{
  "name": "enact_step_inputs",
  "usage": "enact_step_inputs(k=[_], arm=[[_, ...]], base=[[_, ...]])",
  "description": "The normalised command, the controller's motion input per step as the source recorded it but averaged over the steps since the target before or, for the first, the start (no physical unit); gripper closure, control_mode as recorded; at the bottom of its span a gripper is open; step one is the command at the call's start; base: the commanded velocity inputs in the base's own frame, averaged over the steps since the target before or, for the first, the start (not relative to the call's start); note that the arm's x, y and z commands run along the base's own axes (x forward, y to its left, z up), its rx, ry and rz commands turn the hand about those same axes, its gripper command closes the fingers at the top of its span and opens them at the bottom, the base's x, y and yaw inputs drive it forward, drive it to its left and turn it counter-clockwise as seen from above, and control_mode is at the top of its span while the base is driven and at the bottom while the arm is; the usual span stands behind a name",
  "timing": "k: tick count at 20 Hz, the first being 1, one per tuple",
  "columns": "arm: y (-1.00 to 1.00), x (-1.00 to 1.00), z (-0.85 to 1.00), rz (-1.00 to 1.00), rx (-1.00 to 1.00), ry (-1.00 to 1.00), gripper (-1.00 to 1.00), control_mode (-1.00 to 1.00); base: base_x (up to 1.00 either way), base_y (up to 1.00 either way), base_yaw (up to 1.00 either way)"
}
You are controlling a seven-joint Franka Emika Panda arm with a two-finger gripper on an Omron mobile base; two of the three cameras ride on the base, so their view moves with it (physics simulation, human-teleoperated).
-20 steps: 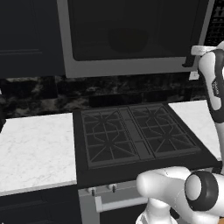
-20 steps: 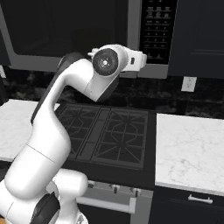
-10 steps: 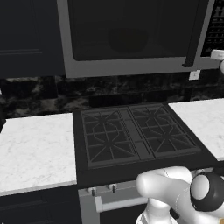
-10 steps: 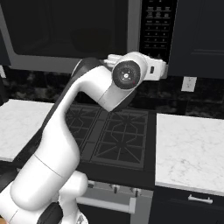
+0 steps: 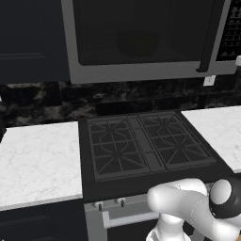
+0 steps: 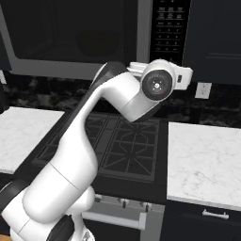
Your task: Open the microwave, place the bowl with waffle inside the microwave, then close the microwave door and turn it on.
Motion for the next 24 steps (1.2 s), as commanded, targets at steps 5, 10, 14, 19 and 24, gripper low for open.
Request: enact_step_inputs(k=[5, 10, 14, 19, 24], arm=[[0.02, 0.0, -0.04, 0.0, 0.0, 0.0, 1.0, -1.0], [0.0, 0.0, 0.0, 0.0, 0.0, 0.0, 1.0, -1.0], [0.0, 0.0, 0.0, 0.0, 0.0, 0.0, 1.0, -1.0], [0.0, 0.0, 0.0, 0.0, 0.0, 0.0, 1.0, -1.0], [0.0, 0.0, 0.0, 0.0, 0.0, 0.0, 1.0, -1.0]], base=[[0.0, 0.0, 0.0], [0.0, 0.0, 0.0], [0.0, 0.0, 0.0], [0.0, 0.0, 0.0], [0.0, 0.0, 0.0]])
